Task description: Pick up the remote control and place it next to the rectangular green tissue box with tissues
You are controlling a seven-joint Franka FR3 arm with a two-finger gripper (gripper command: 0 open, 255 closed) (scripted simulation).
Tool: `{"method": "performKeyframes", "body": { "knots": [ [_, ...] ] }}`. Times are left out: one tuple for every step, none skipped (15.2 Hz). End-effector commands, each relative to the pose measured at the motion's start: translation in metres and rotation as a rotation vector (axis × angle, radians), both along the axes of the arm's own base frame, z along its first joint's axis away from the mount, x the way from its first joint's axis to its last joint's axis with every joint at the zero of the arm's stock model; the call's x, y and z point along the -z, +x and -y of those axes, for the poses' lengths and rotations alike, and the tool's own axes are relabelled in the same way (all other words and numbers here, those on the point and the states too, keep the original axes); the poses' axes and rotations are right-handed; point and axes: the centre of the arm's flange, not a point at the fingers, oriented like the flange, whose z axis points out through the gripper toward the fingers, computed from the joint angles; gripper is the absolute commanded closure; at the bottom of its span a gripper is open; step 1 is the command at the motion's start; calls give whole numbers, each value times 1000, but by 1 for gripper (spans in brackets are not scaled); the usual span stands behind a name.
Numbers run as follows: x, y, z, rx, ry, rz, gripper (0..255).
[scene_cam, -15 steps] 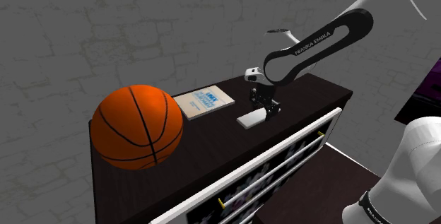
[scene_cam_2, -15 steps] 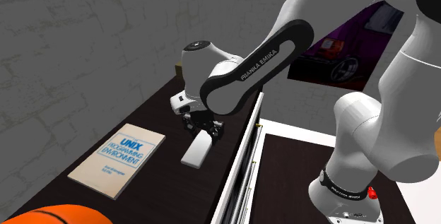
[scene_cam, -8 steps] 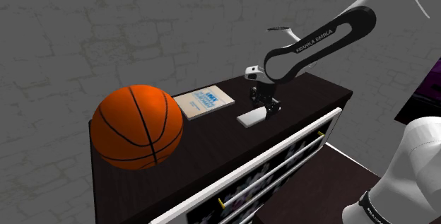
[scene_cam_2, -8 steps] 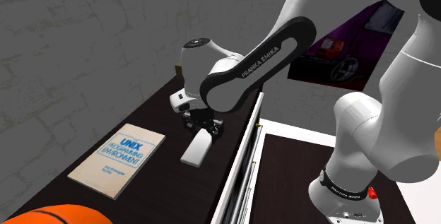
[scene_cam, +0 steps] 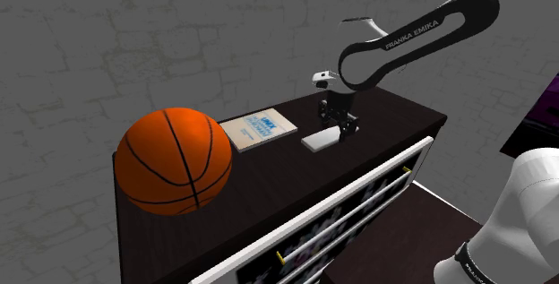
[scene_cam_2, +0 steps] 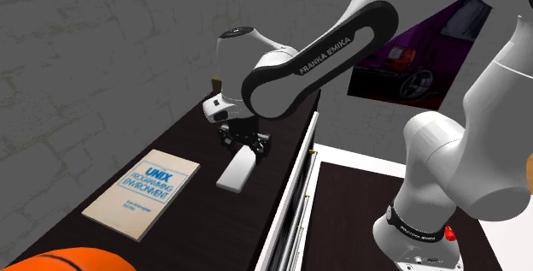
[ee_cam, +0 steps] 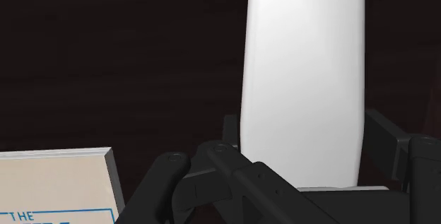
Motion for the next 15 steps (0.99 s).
{"method": "performKeyframes", "body": {
  "knots": [
    [-13,0,0,0,0,0,255],
    [-18,0,0,0,0,0,255],
    [-23,0,0,0,0,0,255],
    [-29,0,0,0,0,0,255],
    [-34,0,0,0,0,0,255],
    [-39,0,0,0,0,0,255],
    [-44,0,0,0,0,0,255],
    [-50,0,0,0,0,0,255],
    [-55,0,0,0,0,0,255],
    [-60,0,0,0,0,0,255],
    [-66,0,0,0,0,0,255],
    [-71,0,0,0,0,0,255],
    [-76,0,0,0,0,0,255],
    [-81,0,0,0,0,0,255],
    [-87,0,0,0,0,0,255]
  ]
}}
